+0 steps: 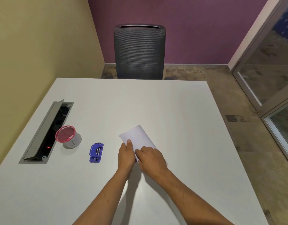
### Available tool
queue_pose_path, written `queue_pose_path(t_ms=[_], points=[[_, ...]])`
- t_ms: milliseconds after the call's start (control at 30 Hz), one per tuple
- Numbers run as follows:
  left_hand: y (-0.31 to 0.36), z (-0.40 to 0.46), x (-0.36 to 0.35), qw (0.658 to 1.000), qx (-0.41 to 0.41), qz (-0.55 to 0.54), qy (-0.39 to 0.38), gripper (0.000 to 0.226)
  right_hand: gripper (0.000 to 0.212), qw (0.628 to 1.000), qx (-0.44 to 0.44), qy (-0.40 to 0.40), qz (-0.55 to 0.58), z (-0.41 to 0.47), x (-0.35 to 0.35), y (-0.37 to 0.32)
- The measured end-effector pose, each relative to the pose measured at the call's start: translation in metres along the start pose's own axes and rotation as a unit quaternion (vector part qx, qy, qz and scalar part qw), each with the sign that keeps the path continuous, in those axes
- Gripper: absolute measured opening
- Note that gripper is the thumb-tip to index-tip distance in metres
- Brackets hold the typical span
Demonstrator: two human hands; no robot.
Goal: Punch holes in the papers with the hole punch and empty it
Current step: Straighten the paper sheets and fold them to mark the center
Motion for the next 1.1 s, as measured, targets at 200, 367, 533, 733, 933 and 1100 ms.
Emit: queue_pose_path(t_ms=[200, 367, 533, 733, 933, 1100], points=[[-0.001, 0.004, 0.01, 0.999, -0.007, -0.018, 0.049, 0.023, 0.028, 1.0, 0.025, 0.007, -0.008, 0.001, -0.006, -0.007], [-0.008, 0.001, 0.017, 0.997, 0.003, -0.034, 0.075, 0.024, 0.028, 0.999, 0.039, 0.011, -0.01, 0.001, -0.011, -0.009], [-0.019, -0.001, 0.021, 0.995, 0.021, -0.037, 0.09, 0.027, 0.026, 0.999, 0.048, 0.01, -0.009, -0.002, -0.02, -0.011], [-0.026, -0.007, 0.023, 0.994, 0.027, -0.04, 0.101, 0.029, 0.021, 0.997, 0.072, 0.017, -0.016, -0.007, -0.027, -0.013], [-0.03, -0.011, 0.026, 0.992, 0.029, -0.049, 0.114, 0.028, 0.021, 0.996, 0.087, 0.031, -0.015, -0.009, -0.032, -0.016], [-0.031, -0.003, 0.035, 0.992, 0.028, -0.049, 0.11, 0.027, 0.014, 0.993, 0.101, 0.05, 0.04, -0.012, -0.029, -0.018]])
Point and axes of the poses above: each hand's wrist, its own z-axis towards the middle knuckle, its own x-axis out of the back of the hand, y = z × x, the point moved 9 cm from there along z, towards the middle knuckle
